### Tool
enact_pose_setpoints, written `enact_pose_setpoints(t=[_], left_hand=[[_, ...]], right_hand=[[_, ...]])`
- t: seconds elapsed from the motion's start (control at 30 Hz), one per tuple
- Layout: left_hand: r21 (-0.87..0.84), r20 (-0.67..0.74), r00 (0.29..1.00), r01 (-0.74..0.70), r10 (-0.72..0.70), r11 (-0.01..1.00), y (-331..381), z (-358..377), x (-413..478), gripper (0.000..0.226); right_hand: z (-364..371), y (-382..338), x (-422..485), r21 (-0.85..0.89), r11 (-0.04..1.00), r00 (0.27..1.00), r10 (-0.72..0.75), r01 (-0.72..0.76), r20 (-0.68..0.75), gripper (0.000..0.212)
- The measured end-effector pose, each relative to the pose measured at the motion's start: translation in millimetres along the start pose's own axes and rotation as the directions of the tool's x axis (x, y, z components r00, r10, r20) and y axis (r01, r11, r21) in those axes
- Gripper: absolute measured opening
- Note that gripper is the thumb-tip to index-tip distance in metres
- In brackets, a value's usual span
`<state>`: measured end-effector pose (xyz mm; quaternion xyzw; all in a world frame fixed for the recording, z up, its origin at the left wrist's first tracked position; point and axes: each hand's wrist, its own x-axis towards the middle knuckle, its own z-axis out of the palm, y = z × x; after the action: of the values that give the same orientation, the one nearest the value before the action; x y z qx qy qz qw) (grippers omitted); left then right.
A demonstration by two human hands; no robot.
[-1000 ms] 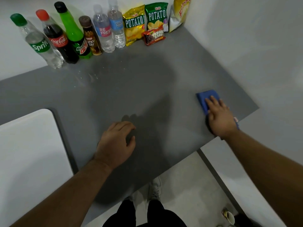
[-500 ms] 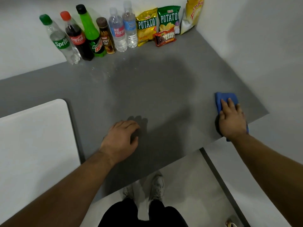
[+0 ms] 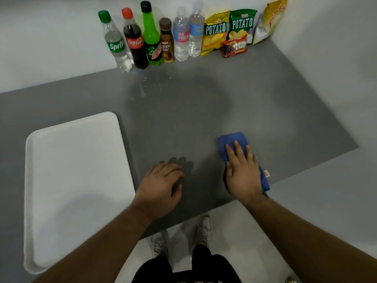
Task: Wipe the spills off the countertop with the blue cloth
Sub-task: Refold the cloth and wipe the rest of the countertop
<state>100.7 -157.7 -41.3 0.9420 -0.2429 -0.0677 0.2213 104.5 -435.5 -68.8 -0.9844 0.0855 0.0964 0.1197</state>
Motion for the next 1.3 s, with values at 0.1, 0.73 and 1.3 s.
enact_pose_setpoints(t=[0.1, 0.73, 1.3], left_hand=[[0.0, -0.034, 0.999, -0.026, 0.026, 1.0, -12.7, -9.7, -19.6, 0.029], [-0.15, -0.081, 0.996, -0.035, 0.024, 0.988, -76.9, -45.0, -56.9, 0.025], [-0.004, 0.368, 0.869, 0.356, -0.33, 0.934, -16.7, -52.9, 27.5, 0.013]], right_hand=[[15.5, -49.6, -11.5, 0.014, 0.999, 0.999, -0.041, 0.041, 0.02, 0.056], [45.8, -177.9, -88.2, 0.155, 0.97, 0.971, -0.208, 0.189, 0.118, 0.059], [3.1, -119.8, -97.9, 0.161, 0.976, 0.96, 0.102, -0.148, 0.262, 0.025]])
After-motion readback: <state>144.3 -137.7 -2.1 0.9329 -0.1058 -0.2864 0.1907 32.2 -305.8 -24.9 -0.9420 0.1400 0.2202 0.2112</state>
